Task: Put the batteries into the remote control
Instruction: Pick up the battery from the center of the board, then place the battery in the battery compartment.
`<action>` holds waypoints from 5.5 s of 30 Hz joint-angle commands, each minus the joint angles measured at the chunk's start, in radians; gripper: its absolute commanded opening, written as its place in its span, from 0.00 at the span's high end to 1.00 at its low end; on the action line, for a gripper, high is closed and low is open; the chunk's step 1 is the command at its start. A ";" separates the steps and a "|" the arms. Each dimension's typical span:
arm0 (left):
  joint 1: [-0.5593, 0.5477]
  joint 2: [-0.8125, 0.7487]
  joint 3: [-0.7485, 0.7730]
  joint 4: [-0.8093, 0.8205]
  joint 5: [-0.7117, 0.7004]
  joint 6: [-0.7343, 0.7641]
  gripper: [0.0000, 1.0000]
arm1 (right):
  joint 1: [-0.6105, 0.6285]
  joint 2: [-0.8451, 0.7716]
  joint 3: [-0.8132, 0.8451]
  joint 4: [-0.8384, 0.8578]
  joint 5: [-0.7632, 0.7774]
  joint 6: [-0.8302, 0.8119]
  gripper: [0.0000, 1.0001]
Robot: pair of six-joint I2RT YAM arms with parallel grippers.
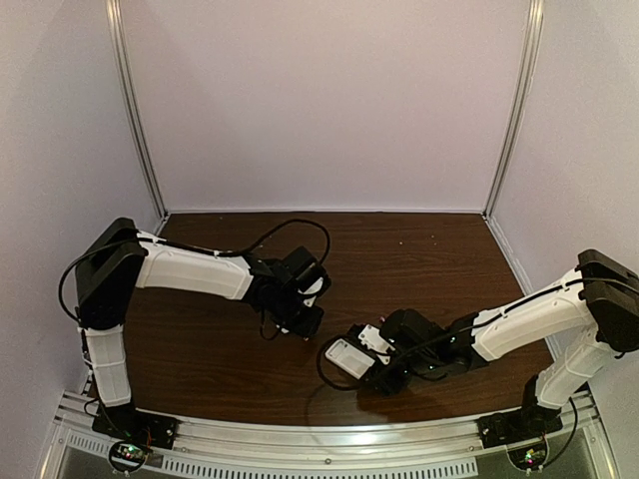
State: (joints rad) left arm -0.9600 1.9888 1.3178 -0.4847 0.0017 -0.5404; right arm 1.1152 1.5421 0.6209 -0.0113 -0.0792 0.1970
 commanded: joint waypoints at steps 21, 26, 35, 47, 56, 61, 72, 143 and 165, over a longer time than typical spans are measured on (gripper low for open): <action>-0.124 -0.093 -0.206 0.477 0.072 0.156 1.00 | 0.020 0.004 0.053 -0.074 -0.015 0.012 0.63; -0.133 -0.080 -0.211 0.477 0.046 0.156 1.00 | 0.021 0.008 0.053 -0.070 -0.016 0.020 0.67; -0.153 -0.066 -0.241 0.545 -0.027 0.175 1.00 | 0.021 0.008 0.050 -0.065 -0.026 0.041 0.74; -0.177 -0.050 -0.287 0.582 -0.100 0.223 1.00 | 0.021 0.009 0.056 -0.077 -0.032 0.047 0.81; -0.198 -0.054 -0.289 0.542 -0.187 0.263 1.00 | 0.020 0.014 0.053 -0.076 -0.038 0.053 0.88; -0.199 -0.063 -0.291 0.549 -0.219 0.295 1.00 | 0.021 0.012 0.054 -0.083 -0.039 0.052 0.90; -0.198 -0.106 -0.327 0.555 -0.272 0.326 1.00 | 0.023 0.019 0.054 -0.091 -0.039 0.048 0.94; -0.197 -0.119 -0.449 0.813 -0.169 0.373 1.00 | 0.033 0.053 0.068 -0.107 -0.022 0.056 0.98; -0.198 -0.108 -0.460 0.751 -0.195 0.341 1.00 | 0.033 0.045 0.057 -0.105 0.007 0.089 1.00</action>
State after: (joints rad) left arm -1.1645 1.8591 0.8734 0.3000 -0.1528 -0.1932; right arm 1.1442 1.5860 0.6964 -0.0772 -0.1001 0.2699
